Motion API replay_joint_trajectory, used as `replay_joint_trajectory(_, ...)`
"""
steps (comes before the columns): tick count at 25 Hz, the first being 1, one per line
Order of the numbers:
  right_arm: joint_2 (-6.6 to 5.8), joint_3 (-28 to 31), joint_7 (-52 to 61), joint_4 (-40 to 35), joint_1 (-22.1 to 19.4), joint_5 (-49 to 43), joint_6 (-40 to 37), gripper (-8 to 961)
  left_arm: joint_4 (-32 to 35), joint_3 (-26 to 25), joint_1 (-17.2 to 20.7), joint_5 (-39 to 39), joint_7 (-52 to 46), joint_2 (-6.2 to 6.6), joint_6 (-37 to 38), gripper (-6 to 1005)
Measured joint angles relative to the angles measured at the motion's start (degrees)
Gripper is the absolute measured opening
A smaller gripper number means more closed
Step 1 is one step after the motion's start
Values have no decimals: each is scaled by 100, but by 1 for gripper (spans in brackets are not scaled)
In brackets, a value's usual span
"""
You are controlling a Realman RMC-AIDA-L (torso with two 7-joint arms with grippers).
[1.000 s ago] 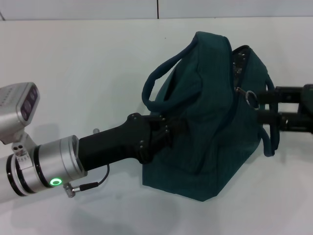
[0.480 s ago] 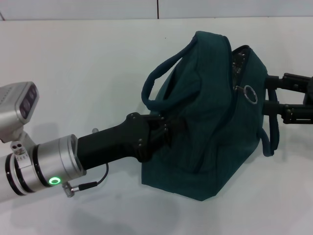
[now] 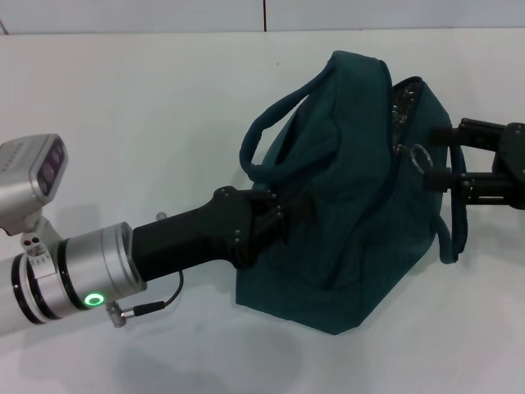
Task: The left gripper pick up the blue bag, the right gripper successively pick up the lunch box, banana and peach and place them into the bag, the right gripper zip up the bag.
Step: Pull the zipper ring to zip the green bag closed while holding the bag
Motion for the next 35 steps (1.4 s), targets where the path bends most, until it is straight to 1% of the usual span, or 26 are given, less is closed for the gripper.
replay_joint_trajectory(7,0,-10,0,33,36,-21,118,858,0,0,24,-70,0,0,0,41)
replay_joint_trajectory(12,-11,-26,4,318,162,-64,125,852,0,0,21,-74,0,6,0,41)
replay_joint_trajectory(16,-6,-49,4,381,208,-95,83,847,0,0,17,-78,0,9,0,41)
replay_joint_trajectory(20,61,-182,28,411,238,-103,72,841,0,0,19,-79,0,9,0,41)
replay_joint_trajectory(23,83,-232,31,457,244,-104,70,837,0,1,27,-80,-5,9,0,41)
replay_joint_trajectory(30,75,-247,80,474,209,-104,63,828,0,0,13,-80,-9,9,0,41)
replay_joint_trajectory(35,37,-248,160,502,202,-109,114,822,0,2,4,-80,-13,9,0,41)
